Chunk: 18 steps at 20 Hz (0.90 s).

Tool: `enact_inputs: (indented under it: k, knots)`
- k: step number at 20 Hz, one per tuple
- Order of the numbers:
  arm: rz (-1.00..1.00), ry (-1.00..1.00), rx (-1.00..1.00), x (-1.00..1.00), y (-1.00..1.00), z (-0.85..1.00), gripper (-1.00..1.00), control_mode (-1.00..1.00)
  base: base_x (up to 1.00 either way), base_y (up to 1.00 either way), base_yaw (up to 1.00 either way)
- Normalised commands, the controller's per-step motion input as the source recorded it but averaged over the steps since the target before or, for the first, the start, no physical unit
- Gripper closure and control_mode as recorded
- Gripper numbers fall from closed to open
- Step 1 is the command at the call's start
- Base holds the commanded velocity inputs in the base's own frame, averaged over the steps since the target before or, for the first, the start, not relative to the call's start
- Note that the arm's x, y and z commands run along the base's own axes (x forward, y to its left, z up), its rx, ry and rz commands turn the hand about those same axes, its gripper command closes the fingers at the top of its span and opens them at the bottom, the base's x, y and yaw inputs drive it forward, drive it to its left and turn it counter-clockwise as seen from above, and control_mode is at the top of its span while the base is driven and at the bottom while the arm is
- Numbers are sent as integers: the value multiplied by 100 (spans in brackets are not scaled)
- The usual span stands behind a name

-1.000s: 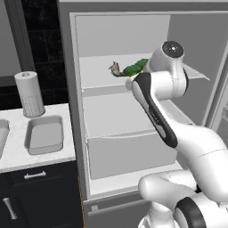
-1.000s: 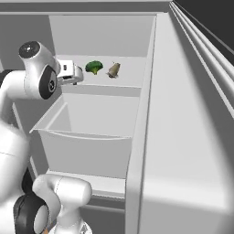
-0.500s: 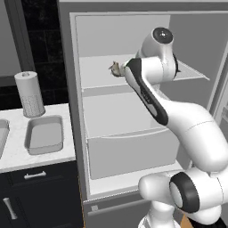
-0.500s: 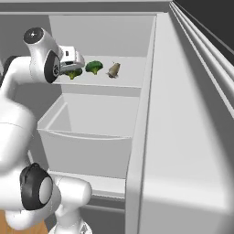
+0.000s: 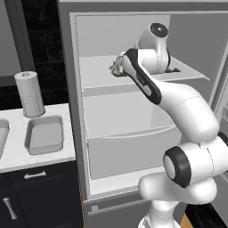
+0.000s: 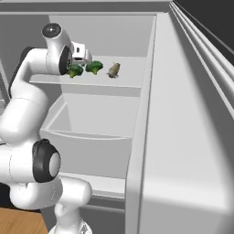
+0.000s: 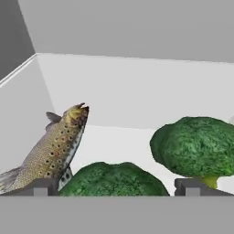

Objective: Place one broccoli and one fish in each tupperware on the nearby counter, to pack two identical lunches.

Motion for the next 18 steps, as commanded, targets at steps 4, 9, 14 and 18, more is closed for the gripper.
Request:
enact_inputs:
  k: [4,9,14,18]
  knots:
    - [-19,1,10,-4,0,-12,-100,-100,0,0,0]
    - [-17,0,7,-19,0,-23,-100,-100,0,0,0]
    - [-17,0,10,-3,-2,-7,-100,-100,0,0,0]
    - [-19,0,23,0,-3,0,-100,-100,0,0,0]
